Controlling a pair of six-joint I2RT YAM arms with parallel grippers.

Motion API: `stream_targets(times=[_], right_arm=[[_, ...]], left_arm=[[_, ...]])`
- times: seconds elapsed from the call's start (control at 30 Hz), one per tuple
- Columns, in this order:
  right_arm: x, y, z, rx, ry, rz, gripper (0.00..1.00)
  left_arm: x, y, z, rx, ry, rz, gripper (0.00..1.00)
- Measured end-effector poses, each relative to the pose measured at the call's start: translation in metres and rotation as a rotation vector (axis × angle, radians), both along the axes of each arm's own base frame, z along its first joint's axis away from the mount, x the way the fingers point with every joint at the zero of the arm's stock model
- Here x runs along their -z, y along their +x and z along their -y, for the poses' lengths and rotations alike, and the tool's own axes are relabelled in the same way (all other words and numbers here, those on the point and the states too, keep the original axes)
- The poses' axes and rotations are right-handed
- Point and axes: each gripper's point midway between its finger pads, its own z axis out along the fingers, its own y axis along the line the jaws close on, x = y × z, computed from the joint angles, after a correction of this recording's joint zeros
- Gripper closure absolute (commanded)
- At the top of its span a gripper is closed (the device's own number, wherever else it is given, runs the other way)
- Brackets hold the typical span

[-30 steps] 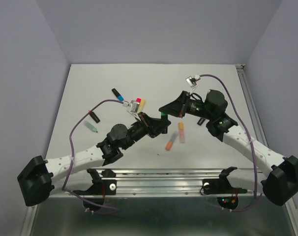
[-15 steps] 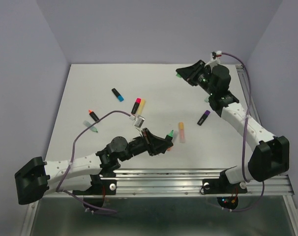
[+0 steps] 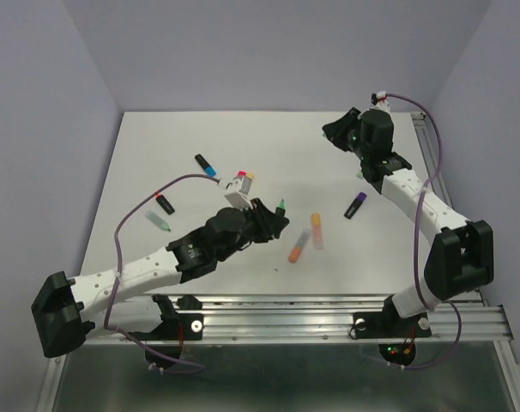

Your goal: Open the pen caps

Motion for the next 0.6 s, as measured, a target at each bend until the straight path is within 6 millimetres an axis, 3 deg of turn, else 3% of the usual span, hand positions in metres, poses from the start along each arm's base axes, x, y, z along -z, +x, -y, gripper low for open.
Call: stream_targets(times=[0.1,0.23,0.37,0.6], right_arm=[[0.042,0.01,0.029,0.094,-0.072,-0.108,0.99],[0.101,0.017,0.064,0.209,-0.2,-0.253,0.99],[0.149,0.019,0.085,0.277,-0.315,-0.385,0.99],[0.204,0.022,0.109,0.336,-0.435,-0.528,0.98]], left_arm=[[0.017,0.051,-0.036,-0.209,0.135,-0.06,1.0],[0.068,0.104,-0.104,-0.457,0.341,-0.168,1.0],[0.111,0.122,-0.151,-0.579,0.527,-0.288,1.0],[0.141,0.151,-0.205,-0.733,0.709,-0.403,1.0]])
